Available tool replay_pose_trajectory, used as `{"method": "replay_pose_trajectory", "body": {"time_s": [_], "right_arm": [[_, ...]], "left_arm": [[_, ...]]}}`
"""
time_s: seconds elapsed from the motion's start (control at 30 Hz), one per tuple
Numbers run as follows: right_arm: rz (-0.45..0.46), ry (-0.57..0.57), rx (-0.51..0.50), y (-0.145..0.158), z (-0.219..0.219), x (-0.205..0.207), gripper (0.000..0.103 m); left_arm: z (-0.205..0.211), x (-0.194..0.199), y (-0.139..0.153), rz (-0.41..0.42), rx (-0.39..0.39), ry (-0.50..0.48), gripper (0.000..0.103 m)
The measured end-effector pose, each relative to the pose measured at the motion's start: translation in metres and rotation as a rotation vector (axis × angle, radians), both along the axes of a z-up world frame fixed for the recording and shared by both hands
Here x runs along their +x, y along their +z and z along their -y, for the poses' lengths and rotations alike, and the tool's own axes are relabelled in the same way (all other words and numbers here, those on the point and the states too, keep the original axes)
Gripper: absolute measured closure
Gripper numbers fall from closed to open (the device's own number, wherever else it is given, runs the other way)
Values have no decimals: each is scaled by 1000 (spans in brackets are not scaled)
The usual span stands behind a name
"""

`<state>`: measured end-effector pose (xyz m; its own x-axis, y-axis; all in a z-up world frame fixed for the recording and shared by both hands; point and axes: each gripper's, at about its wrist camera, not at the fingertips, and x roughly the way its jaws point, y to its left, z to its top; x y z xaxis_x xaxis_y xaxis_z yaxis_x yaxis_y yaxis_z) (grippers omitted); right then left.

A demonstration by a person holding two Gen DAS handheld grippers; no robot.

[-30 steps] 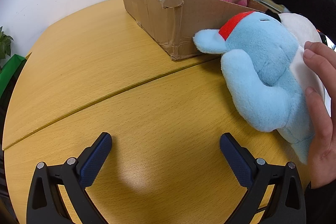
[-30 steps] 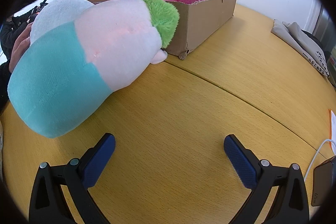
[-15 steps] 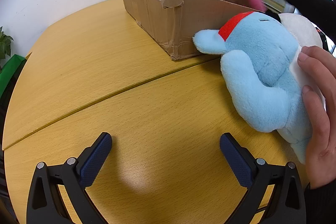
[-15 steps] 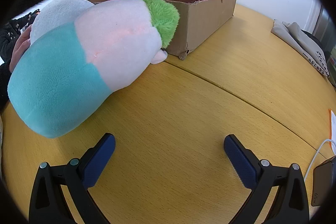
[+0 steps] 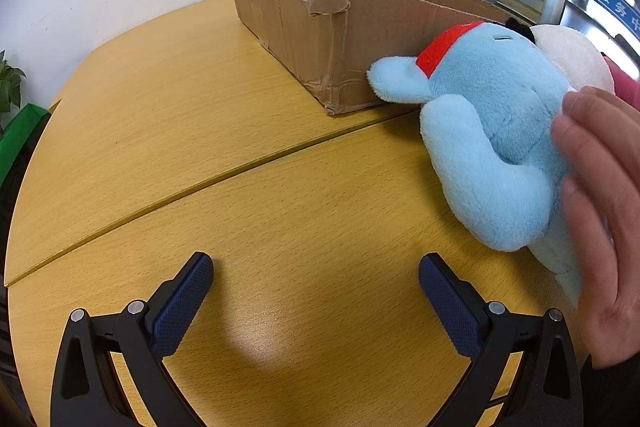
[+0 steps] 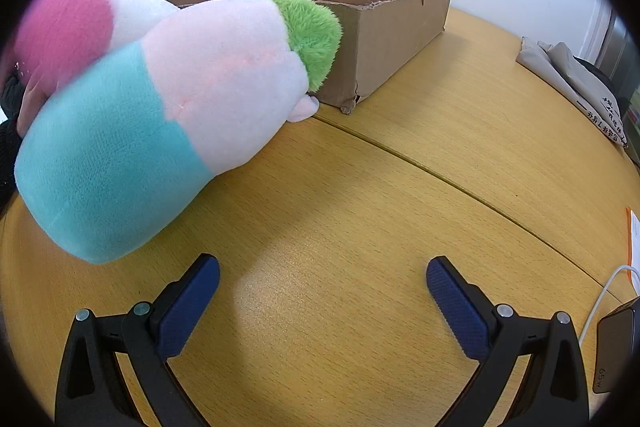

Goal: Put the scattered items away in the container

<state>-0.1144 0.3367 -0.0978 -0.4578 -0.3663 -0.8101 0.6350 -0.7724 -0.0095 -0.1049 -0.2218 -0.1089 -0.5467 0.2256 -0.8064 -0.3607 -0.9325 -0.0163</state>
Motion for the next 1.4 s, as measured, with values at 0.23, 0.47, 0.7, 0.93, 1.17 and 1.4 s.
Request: {"method": "replay_pose_trajectory", "body": {"time_s": [0.23, 0.47, 0.7, 0.93, 1.17, 1.4], "right_arm": [[0, 0, 0, 0, 0, 0, 0], [0, 0, 0, 0, 0, 0, 0], [0, 0, 0, 0, 0, 0, 0], [0, 1, 0, 0, 0, 0, 0], [0, 1, 0, 0, 0, 0, 0], [0, 1, 0, 0, 0, 1, 0]], "left_arm": [[0, 0, 1, 0, 0, 1, 0], [0, 0, 1, 0, 0, 2, 0], [0, 0, 0, 0, 0, 65, 0], [0, 0, 1, 0, 0, 69, 0], [0, 0, 0, 0, 0, 70, 0], [0, 0, 0, 0, 0, 71, 0]]}}
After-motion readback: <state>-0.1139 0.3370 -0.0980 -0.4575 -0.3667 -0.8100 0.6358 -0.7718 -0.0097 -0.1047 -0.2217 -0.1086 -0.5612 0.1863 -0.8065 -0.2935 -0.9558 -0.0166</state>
